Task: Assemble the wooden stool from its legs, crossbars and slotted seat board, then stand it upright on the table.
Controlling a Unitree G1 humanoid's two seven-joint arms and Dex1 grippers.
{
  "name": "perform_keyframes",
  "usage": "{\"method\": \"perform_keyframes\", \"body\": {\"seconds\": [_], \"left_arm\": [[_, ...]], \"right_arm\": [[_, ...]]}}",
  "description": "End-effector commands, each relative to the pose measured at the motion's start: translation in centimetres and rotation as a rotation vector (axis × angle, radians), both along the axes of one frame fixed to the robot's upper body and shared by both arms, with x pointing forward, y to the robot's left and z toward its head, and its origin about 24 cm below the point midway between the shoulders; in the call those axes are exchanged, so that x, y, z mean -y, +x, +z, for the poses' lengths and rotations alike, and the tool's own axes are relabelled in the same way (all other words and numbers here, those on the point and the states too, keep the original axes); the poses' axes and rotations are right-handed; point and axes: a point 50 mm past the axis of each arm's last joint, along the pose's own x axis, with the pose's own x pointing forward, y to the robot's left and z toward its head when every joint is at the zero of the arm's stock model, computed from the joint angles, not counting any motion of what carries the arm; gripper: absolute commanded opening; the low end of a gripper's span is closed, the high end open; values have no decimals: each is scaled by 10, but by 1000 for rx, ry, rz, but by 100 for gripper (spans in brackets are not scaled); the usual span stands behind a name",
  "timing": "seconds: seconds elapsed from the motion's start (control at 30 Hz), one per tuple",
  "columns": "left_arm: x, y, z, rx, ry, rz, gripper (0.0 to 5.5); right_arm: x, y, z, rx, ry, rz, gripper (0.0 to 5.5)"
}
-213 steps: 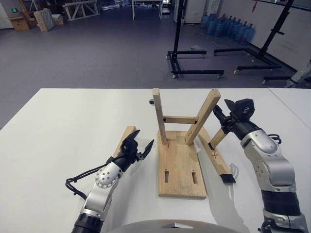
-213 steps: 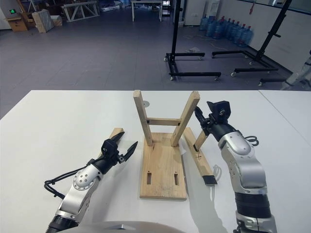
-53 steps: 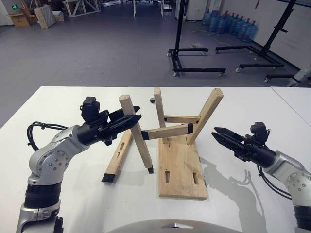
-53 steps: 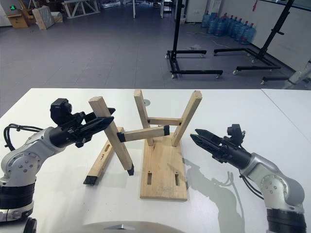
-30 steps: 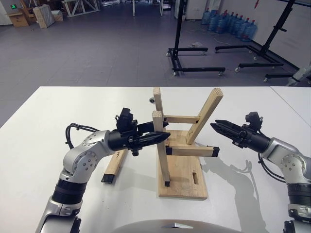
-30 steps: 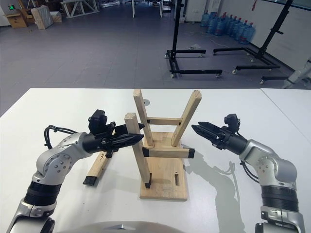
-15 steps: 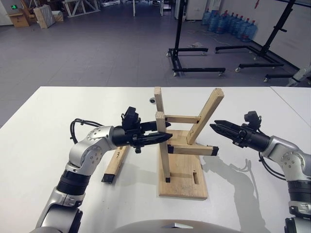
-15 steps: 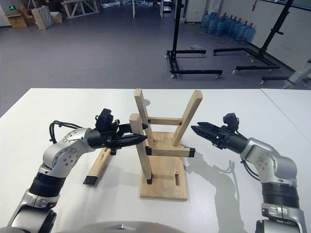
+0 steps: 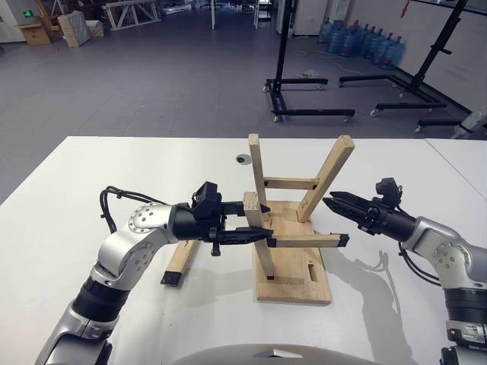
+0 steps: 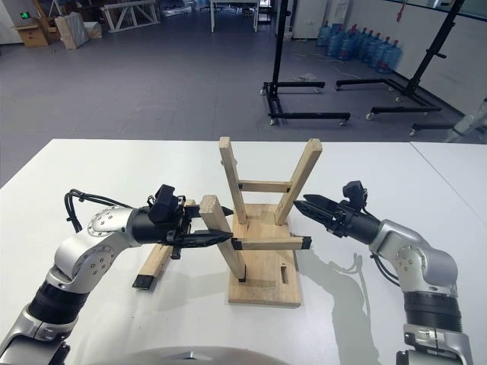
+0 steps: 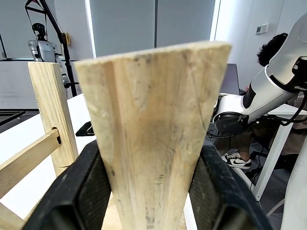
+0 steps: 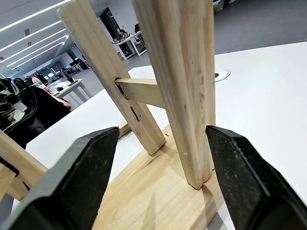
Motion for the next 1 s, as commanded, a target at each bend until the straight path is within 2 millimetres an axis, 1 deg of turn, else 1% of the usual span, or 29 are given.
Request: {"method": "perform_keyframes", "body": {"seconds": [0.03,0.1,0.23,0.33,0.47,0.6,0.67,0.8,0.9,1.0], "left_arm": [[-9,-7,-43,-135,256,32,204],[-10,-5,-40,-128,267,29,204],[-16,-2,-38,-128,291,8,204],[-26,-1,-37,-139,327,-14,204],[-37,2,-33,-146,404,-51,204],[-41,4,-28,-135,458,-90,204],[-38,6,-24,-120,472,-111,204],[-27,9,-13,-86,482,-171,204],[-19,6,-9,-60,510,-204,204],[-13,0,-9,-50,554,-212,204]], "right_arm": [[-6,-4,-5,-12,0,2,331],[-9,-8,-10,-24,-20,22,331],[-18,-19,-28,-30,-119,52,331],[-34,-32,-46,-23,-196,83,331],[-60,-51,-74,-35,-413,157,331],[-75,-67,-91,-60,-539,222,331],[-81,-75,-98,-90,-570,241,331],[-88,-93,-120,-166,-640,245,331],[-93,-100,-133,-192,-667,226,331],[-94,-104,-144,-210,-683,206,331]]}}
